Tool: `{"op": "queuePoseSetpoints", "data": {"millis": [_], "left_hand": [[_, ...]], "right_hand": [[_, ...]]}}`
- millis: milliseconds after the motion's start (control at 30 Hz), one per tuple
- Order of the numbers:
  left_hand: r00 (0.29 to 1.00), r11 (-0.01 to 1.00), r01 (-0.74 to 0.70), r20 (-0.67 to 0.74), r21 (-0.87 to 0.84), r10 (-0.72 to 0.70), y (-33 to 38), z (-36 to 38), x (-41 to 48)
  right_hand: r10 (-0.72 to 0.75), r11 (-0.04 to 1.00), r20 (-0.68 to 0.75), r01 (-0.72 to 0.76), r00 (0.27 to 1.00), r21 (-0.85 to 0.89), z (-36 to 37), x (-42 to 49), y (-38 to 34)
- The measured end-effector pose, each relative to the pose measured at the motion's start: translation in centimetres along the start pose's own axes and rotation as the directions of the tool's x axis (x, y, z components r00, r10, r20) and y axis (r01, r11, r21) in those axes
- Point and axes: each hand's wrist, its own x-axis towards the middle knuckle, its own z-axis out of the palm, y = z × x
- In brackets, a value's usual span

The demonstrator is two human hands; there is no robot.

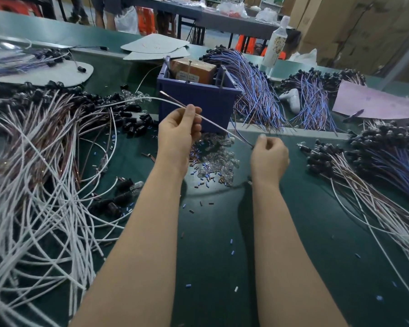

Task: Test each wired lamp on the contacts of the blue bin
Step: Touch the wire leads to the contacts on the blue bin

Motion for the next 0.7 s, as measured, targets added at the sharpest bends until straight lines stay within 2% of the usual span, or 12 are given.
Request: {"op": "queuePoseSetpoints", "data": {"millis": [33, 67, 133, 167, 233, 333, 433, 533, 600, 700], "left_hand": [[1.0, 0.999, -0.02, 0.022, 0.049, 0.019, -0.1, 0.2, -0.1], [0.998, 0.994, -0.042, 0.044, 0.098, 0.038, -0.2, 0.4, -0.2], [0.994, 0.98, -0.08, 0.087, 0.183, 0.065, -0.4, 0.7, -0.5], [0.991, 0.973, -0.094, 0.112, 0.212, 0.071, -0.4, 0.8, -0.6], [0.986, 0.963, -0.115, 0.149, 0.244, 0.079, -0.5, 0.8, -0.8], [0.988, 0.961, -0.139, 0.094, 0.238, 0.12, -0.3, 0.8, -0.7], [0.993, 0.994, -0.106, -0.05, -0.001, 0.105, 1.1, 0.1, -0.1], [0.989, 0.963, -0.124, -0.113, -0.241, 0.1, 2.6, -0.6, 0.4], [0.98, 0.961, -0.165, -0.147, -0.22, 0.135, 3.0, -0.7, 0.5], [0.969, 0.984, -0.173, -0.173, 0.037, 0.177, 2.8, -0.1, 0.2]], "right_hand": [[-0.137, 0.984, -0.036, 0.132, 0.99, -0.117, 0.0, -0.5, -0.3], [-0.284, 0.949, -0.033, 0.275, 0.958, -0.155, 0.1, -1.0, -0.7], [-0.466, 0.883, 0.09, 0.469, 0.88, -0.017, 0.6, -2.0, -1.6], [-0.494, 0.869, 0.166, 0.484, 0.853, 0.098, 0.8, -2.5, -1.9], [-0.496, 0.867, 0.271, 0.453, 0.825, 0.208, 1.2, -3.1, -2.0], [-0.476, 0.876, 0.302, 0.416, 0.826, 0.244, 1.5, -2.9, -1.7], [-0.404, 0.907, 0.342, 0.323, 0.849, 0.271, 1.2, -2.2, -1.1], [-0.349, 0.923, 0.34, 0.259, 0.873, 0.283, 1.3, -1.9, -0.7], [-0.311, 0.93, 0.297, 0.225, 0.903, 0.29, 1.6, -2.0, -0.8], [-0.216, 0.936, 0.179, 0.151, 0.96, 0.319, 1.8, -1.8, -0.9]]}}
